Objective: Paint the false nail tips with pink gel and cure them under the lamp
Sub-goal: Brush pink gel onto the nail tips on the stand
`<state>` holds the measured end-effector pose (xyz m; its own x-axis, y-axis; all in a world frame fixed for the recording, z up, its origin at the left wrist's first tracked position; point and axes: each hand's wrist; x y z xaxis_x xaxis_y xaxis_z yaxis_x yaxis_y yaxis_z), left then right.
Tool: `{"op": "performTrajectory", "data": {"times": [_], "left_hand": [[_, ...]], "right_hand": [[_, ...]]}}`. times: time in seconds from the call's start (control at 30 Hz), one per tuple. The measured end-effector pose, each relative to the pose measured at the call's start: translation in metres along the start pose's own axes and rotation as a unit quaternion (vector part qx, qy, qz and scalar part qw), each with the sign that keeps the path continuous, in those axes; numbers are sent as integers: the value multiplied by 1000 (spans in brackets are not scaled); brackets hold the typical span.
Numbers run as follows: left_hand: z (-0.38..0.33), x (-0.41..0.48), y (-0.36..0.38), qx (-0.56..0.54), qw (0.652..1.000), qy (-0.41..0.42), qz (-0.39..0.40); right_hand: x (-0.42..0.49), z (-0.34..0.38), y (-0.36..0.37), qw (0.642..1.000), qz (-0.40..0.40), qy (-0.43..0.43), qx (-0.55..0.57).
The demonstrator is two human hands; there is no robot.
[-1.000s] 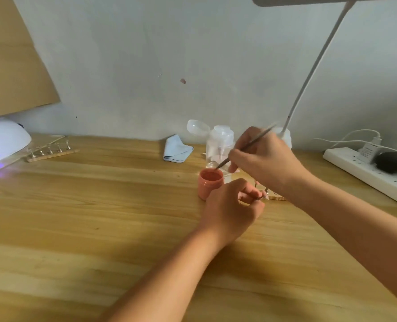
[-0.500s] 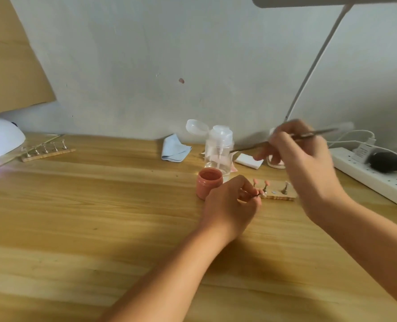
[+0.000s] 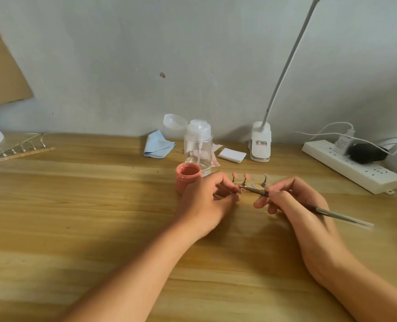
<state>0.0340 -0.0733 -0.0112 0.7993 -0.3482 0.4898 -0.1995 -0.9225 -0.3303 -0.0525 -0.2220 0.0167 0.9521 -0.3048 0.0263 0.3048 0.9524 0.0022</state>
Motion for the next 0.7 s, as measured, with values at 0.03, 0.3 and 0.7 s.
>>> {"op": "performTrajectory", "data": {"times": [0.03,0.3,0.7], "left_hand": [[0,0,0,-1,1000,-1,1],[0,0,1,-17,1000,-14,2],[0,0,-1,-7,1000,-3,10]], "right_hand": [[1,-1,0,1000,4,-2,3],[2,-3,0,1000,14,-5,-10],[0,-1,0,1000,13,-11,-15]]}}
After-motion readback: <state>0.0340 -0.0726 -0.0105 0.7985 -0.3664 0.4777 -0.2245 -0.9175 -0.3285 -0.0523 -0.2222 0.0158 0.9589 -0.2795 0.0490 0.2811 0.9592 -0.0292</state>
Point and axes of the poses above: each hand's wrist, its own x-axis towards the middle knuckle, its own y-axis out of the palm, z = x × y, and after that the axes turned 14 degrees about y, right-handed
